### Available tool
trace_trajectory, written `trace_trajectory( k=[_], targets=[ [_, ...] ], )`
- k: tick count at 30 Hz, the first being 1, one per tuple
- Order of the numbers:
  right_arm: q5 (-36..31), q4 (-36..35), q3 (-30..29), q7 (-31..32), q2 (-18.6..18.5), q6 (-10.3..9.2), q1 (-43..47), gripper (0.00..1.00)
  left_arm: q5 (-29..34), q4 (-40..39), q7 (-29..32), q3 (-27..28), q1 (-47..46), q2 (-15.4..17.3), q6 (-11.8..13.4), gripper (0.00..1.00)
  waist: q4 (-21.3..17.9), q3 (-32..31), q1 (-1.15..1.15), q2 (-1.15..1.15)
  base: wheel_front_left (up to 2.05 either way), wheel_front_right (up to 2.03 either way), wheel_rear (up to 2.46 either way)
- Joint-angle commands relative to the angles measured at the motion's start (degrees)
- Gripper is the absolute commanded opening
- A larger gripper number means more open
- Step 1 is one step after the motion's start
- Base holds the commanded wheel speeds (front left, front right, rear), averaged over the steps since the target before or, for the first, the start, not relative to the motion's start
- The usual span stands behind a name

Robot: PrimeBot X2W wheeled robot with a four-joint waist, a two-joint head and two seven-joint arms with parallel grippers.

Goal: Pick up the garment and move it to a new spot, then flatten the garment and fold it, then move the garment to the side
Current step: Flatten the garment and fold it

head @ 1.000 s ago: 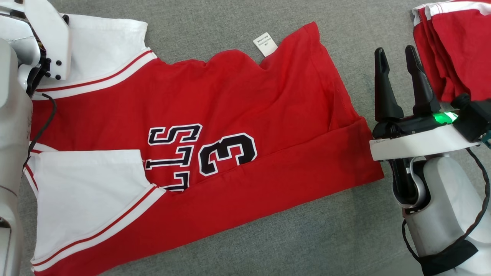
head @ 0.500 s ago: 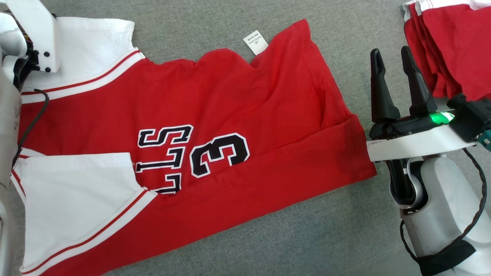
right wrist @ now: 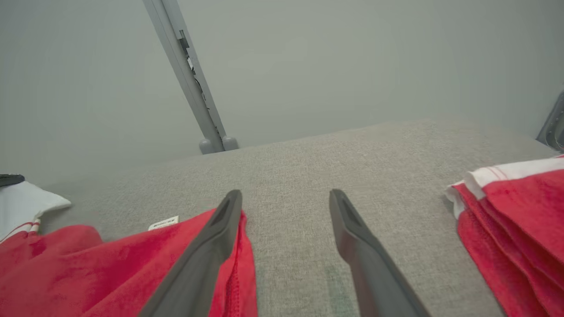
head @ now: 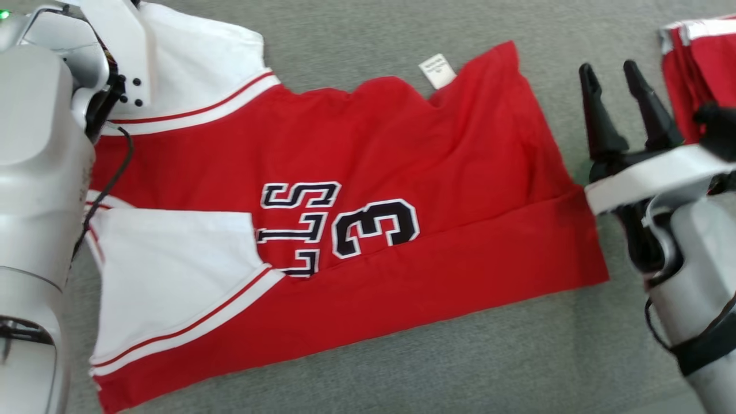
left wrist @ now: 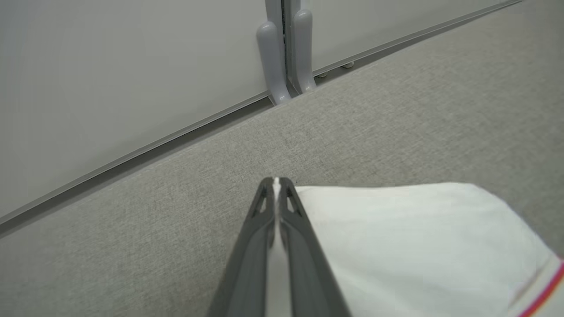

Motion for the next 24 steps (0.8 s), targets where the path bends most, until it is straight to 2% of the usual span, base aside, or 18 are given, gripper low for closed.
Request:
trace_trajectory(
  k=[1,6,13,18,24],
  targets=[
    [1.94,0.85,0.72,1.05,-0.94,0.00,-1.57,1.00,-0.67,-0.63,-0.89,-0.58,1.11,-0.34,-0.03,0.00,2.23,-0.64,0.00,0.00,0.00,0.00,0.00],
    [8.91,3.93,7.08,6.74,-6.29,0.00,-7.10,1.00,-4.04,-3.63,-3.96,-3.15,2.15,-1.34,-0.03,0.00,5.83,-0.73,0.00,0.00,0.00,0.00,0.00],
    [15.24,7.53,16.94,13.94,-12.81,0.00,-13.02,1.00,-8.00,-5.95,-4.28,-6.86,2.36,-1.64,-0.03,0.00,9.19,0.12,0.00,0.00,0.00,0.00,0.00],
    [18.31,9.88,22.75,16.11,-15.68,0.00,-16.61,1.00,-9.59,-6.18,-4.89,-8.56,1.43,-1.78,-0.03,0.00,10.14,0.90,0.00,0.00,0.00,0.00,0.00],
    [21.05,12.70,27.91,16.26,-16.54,0.00,-20.01,1.00,-10.85,-5.12,-5.45,-10.04,0.29,-2.10,-0.03,0.00,10.56,1.68,0.00,0.00,0.00,0.00,0.00]
  ],
)
